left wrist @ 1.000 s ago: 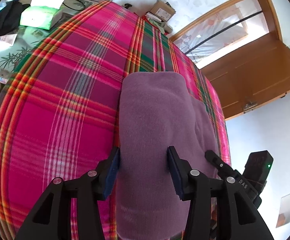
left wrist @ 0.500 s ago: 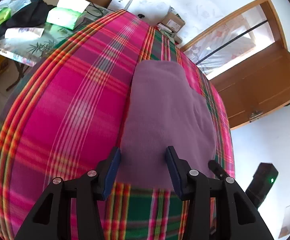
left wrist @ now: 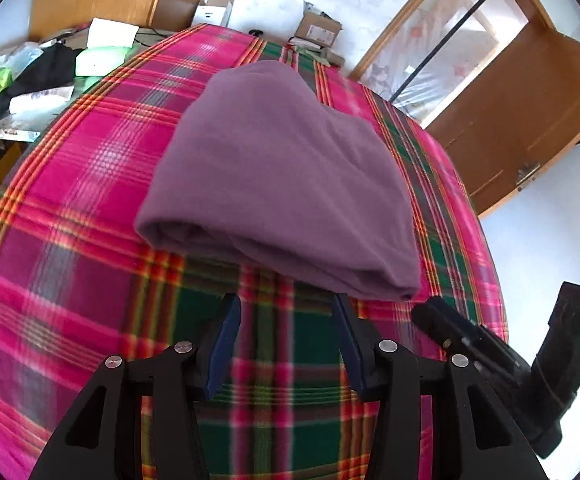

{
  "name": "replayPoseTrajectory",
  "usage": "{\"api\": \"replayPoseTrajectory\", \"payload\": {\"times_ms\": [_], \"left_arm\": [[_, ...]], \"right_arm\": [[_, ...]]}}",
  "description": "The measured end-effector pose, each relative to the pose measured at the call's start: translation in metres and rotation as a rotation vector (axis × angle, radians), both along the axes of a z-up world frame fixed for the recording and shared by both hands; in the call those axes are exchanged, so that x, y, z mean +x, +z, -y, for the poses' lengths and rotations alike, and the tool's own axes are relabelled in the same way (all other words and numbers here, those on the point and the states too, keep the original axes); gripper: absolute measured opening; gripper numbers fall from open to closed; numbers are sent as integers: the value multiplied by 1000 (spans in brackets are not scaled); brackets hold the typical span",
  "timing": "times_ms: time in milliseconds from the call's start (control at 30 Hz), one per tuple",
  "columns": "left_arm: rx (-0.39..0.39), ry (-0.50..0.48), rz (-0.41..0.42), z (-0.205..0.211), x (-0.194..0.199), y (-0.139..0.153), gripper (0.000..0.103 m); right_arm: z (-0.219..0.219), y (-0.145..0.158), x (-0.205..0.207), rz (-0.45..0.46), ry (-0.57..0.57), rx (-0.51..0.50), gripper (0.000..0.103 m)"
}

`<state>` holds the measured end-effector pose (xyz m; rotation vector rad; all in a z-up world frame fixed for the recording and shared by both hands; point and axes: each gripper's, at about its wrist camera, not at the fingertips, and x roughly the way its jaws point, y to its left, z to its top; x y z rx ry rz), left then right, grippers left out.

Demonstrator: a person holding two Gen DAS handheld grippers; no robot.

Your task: Fold clothes

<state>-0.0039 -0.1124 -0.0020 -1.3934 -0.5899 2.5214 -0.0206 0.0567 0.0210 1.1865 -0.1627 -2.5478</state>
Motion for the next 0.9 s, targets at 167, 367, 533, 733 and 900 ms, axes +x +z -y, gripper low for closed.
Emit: {"api": "replayPoseTrajectory", "payload": {"times_ms": [167,367,533,733,900], "left_arm": [[-29,16,-10,-14,13,-2,49],[-71,26,-20,-31,27,-4,49],[-97,14,0,-41,26,-11,49],[-136,11,-21,-52,26,-12,52],[-130,25,-38,-55,26,-15,53]], "right_arm": [[1,-5,5,10,-9,11,39],[1,-11,6,30,-25,31,39],[0,-16,7,46,-39,47,40],[5,-18,9,42,-39,75,42],[11,-20,9,28,-42,109,43]]}}
